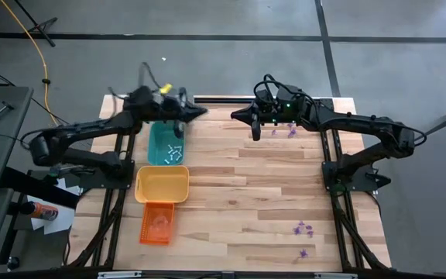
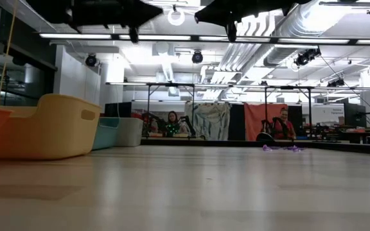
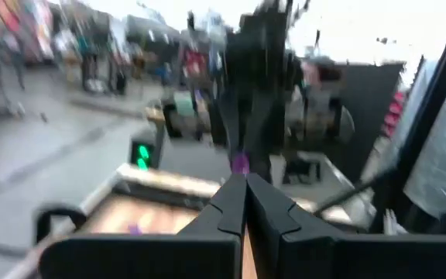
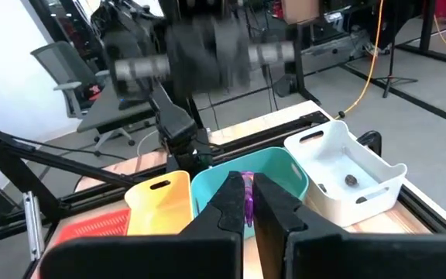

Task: Sort Halloween decoration
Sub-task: Put the purple witch hat toy in the yellow bin

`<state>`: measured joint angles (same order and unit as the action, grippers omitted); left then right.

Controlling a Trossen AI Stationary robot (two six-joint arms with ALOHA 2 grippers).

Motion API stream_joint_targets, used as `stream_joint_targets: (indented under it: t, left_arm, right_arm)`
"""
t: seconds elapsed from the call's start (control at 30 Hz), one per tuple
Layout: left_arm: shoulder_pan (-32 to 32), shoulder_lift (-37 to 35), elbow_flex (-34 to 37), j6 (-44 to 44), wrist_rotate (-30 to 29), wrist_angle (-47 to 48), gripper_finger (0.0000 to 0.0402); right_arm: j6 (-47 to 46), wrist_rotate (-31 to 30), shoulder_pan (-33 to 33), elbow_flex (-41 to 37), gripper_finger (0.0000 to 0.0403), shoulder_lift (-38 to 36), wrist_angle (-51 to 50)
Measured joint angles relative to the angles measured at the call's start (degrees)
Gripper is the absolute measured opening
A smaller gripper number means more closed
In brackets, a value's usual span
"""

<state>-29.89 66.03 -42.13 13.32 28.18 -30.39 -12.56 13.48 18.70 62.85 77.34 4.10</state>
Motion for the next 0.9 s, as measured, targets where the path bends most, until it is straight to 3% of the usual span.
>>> stream_joint_targets:
  t: [0.2, 0.53, 0.67, 0.9]
  left_arm:
    - [-3.4, -10.8, 0.0, 0.0, 0.0, 0.7, 0.0000]
    - [-3.9, -19.2, 0.0, 1.1, -0.3, 4.2, 0.0000]
    - [-3.9, -19.2, 0.0, 1.1, -0.3, 5.4, 0.0000]
    - [-3.9, -19.0, 0.0, 1.5, -0.3, 6.9, 0.0000]
  right_arm:
    - [-1.5, 0.0, -1.1, 0.1, 0.0002, 7.4, 2.6]
    - [-15.8, 1.6, -6.3, 2.2, 0.0002, 33.1, 32.5]
    - [-17.6, 5.1, -8.9, 8.5, 0.0002, 38.8, 32.2]
    - [-8.0, 8.2, -13.9, 20.1, 0.0002, 45.1, 25.1]
